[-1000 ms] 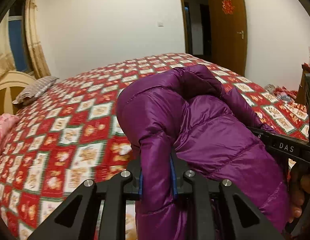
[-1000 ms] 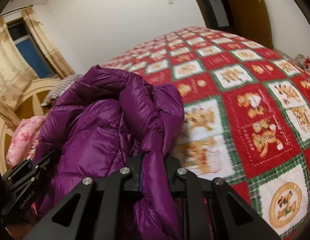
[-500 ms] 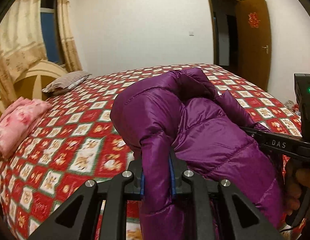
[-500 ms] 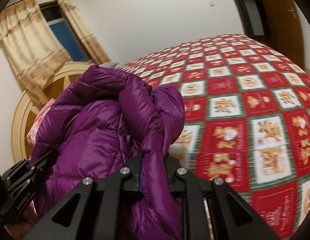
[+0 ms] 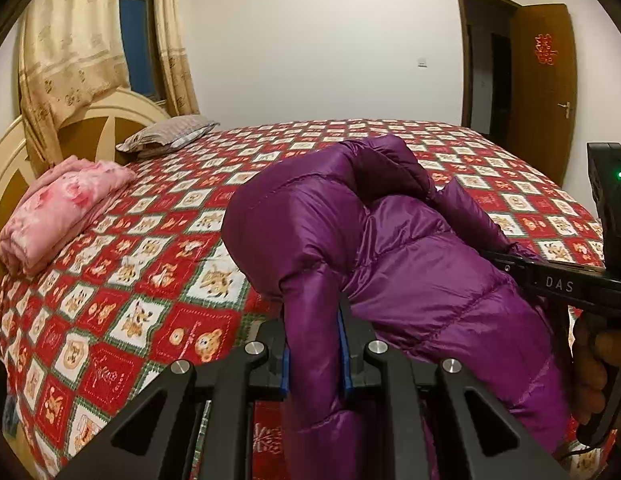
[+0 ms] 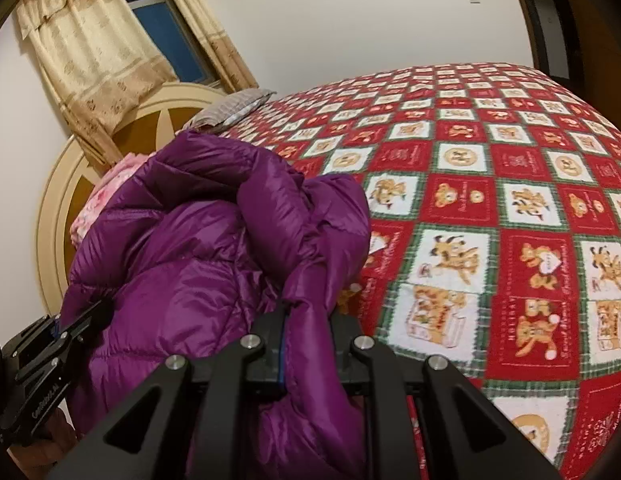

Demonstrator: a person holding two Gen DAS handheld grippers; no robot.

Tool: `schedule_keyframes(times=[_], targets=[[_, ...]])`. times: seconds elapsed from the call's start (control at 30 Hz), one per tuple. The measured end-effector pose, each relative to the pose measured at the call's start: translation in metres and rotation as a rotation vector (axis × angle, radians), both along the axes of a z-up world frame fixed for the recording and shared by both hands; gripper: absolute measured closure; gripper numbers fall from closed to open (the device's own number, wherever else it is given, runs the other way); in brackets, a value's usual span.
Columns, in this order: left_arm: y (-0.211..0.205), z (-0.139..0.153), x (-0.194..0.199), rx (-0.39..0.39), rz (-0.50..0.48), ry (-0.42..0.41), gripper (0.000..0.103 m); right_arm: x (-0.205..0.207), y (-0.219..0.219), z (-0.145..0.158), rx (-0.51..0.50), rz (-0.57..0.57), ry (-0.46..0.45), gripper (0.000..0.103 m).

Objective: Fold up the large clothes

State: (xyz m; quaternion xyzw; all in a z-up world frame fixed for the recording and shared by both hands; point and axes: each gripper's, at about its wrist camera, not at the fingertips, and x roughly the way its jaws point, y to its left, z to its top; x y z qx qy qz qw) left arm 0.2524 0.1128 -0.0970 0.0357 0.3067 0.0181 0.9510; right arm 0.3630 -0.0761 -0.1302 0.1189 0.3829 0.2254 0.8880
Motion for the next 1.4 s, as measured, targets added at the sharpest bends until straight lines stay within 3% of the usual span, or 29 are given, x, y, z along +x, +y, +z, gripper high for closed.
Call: schedule_keyframes(times=[0.3, 0.8, 0.93, 1.03, 1.4], targets=[[0.012, -0.029, 0.008, -0.002, 0.029, 0.045, 0.082, 0.008, 0.014, -0.026, -0.047, 0.005, 0.058, 0.086], [0.017, -0.054, 0.015, 0.057, 0.106, 0.076, 0.035, 0.007, 0.022, -0.041, -0.078, -0.009, 0.081, 0.082], [0.025, -0.057, 0.016, 0.041, 0.134, 0.079, 0.022, 0.007, 0.021, -0.043, -0.075, -0.019, 0.086, 0.077], [0.030, -0.059, 0.017, 0.027, 0.146, 0.082, 0.017, 0.005, 0.022, -0.044, -0.087, -0.031, 0.079, 0.071], [0.038, -0.068, 0.019, -0.025, 0.163, 0.082, 0.010, 0.005, 0.025, -0.048, -0.109, -0.044, 0.066, 0.066]])
